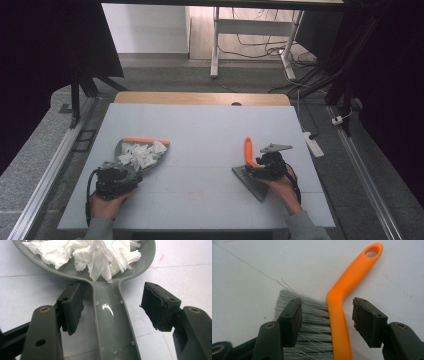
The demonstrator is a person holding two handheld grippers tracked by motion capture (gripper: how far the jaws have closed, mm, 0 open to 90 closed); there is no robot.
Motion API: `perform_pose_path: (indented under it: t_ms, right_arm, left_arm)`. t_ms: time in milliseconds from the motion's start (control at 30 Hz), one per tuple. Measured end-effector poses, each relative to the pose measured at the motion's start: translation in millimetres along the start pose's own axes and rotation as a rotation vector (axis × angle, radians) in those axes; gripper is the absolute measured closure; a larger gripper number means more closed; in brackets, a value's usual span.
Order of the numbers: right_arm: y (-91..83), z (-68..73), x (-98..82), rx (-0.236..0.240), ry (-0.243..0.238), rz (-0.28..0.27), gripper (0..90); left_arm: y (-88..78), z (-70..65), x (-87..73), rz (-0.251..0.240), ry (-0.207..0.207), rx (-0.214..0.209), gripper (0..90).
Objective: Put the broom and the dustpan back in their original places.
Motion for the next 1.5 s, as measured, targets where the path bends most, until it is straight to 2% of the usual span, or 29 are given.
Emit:
perform_pose_path:
  t_ms: [267, 467, 633, 733, 867, 933, 1000, 1267, 1500]
  right_arm:
    - [-11.5, 5.6, -1.1, 0.050, -0.065, -0.045, 41.9]
    - [-16.8, 7.4, -3.1, 0.068, -0.117, -0.049, 42.1]
    - [-21.4, 9.2, -5.1, 0.076, -0.133, -0.050, 42.5]
    - [-24.2, 11.4, -7.5, 0.082, -0.132, -0.055, 42.6]
    - [-30.0, 20.0, -12.5, 0.093, -0.152, -0.067, 42.8]
    - [-33.4, 25.3, -16.3, 0.098, -0.171, -0.072, 42.8]
    - [-36.9, 29.2, -20.5, 0.100, -0.190, -0.074, 42.8]
    - [-53.7, 32.9, -39.1, 0.095, -0.202, -0.106, 42.8]
    - [-53.3, 26.2, -39.6, 0.088, -0.200, -0.103, 42.8]
  left_arm:
    - [-13.5, 2.7, 2.1, -0.049, 0.050, -0.015, 34.4]
    - [-23.2, 0.0, 4.3, -0.085, 0.116, -0.033, 34.7]
    - [-28.7, -11.0, 4.4, -0.127, 0.209, -0.085, 35.3]
    - [-29.2, -16.6, 2.7, -0.132, 0.260, -0.130, 35.5]
    - [-31.2, -21.8, -0.2, -0.141, 0.324, -0.182, 35.5]
    - [-31.8, -23.3, -0.7, -0.146, 0.343, -0.200, 35.5]
    - [-32.4, -24.1, -1.3, -0.150, 0.353, -0.215, 35.4]
    - [-32.9, -27.1, -3.9, -0.150, 0.394, -0.245, 35.4]
    - [-28.7, -26.4, -3.8, -0.136, 0.390, -0.239, 35.4]
Point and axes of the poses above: each handheld gripper's, and its own axes: y roughly forward along the jaws, x roughly out of its top, z roughly to its left, the point moved 2 cm from there along y, roughly forward along the jaws, and after that the axes turned 14 degrees about x, right-handed, at the moved point
